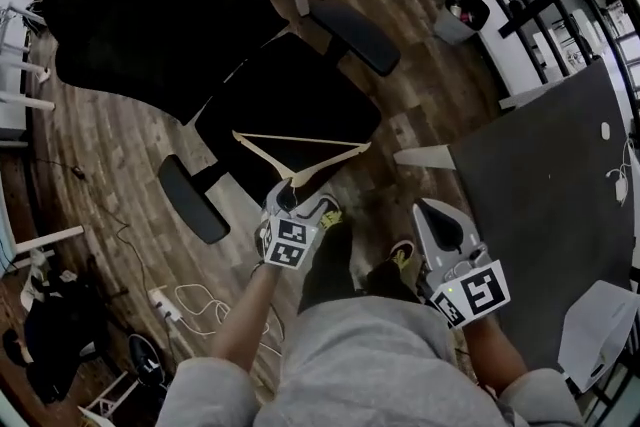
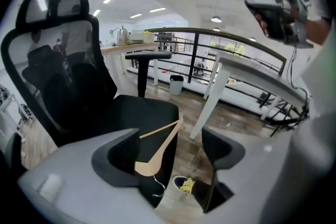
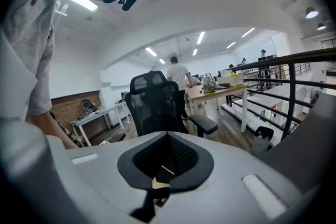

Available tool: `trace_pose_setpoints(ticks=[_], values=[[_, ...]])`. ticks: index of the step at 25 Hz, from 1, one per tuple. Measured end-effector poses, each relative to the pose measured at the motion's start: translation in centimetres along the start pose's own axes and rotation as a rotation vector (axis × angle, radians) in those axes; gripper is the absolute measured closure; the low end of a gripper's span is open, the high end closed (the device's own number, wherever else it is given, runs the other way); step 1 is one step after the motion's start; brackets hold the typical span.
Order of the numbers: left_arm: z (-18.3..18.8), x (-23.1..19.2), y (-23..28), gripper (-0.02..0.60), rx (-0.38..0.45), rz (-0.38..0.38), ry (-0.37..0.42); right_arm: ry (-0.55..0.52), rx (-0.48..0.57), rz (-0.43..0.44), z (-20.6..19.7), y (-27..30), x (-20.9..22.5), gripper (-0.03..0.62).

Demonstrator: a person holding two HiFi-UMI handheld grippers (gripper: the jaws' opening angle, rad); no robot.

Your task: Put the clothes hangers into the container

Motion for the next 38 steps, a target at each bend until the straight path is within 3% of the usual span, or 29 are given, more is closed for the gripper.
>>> trace_pose_setpoints(ticks=[6, 13, 18, 20, 22, 25, 30, 35, 38], values=[[-0.7, -0.3, 11.4, 0.223, -0.087, -0.069, 0.071, 0.017, -0.097, -0.033, -3.6, 3.7, 2.4, 0.595], [-2.2, 2.4, 22.3, 0.239, -0.128, -0.07, 0.229, 0.117, -0.211, -0.1, -9.8, 5.3, 3.4, 0.595], [-2.7, 4.4, 28.3, 0.283, -0.228, 0.057, 0.357, 0.18, -0.253, -0.123, -12.4, 5.5, 3.9, 0.595], [-3.1, 4.4, 29.6, 0.339, -0.27, 0.14, 0.413, 0.197, -0.259, -0.144, -13.0, 5.3, 4.1, 0.595], [-3.0, 4.5, 30.4, 0.376, -0.274, 0.202, 0.453, 0.215, -0.264, -0.162, -13.6, 5.1, 4.6, 0.595], [-3.1, 5.1, 30.8, 0.379, -0.287, 0.256, 0.489, 0.235, -0.271, -0.172, -14.3, 5.0, 4.9, 0.595], [-2.5, 5.0, 30.5, 0.435, -0.309, 0.264, 0.433, 0.242, -0.255, -0.172, -13.8, 5.1, 4.2, 0.595], [-0.4, 3.9, 25.3, 0.476, -0.136, 0.246, 0.487, 0.239, -0.215, -0.181, -12.8, 3.9, 3.7, 0.595], [2.0, 2.8, 19.7, 0.486, -0.028, 0.237, 0.459, 0.237, -0.194, -0.188, -11.7, 2.8, 3.4, 0.595]])
Point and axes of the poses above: the fingertips, and each gripper's own axes: y forward along the fingers, x to its right, z out of its top, the point moved 8 cm from there along -y, backward along the fingers, and after that the axes turned 4 degrees about -x, right-handed, at the moved point
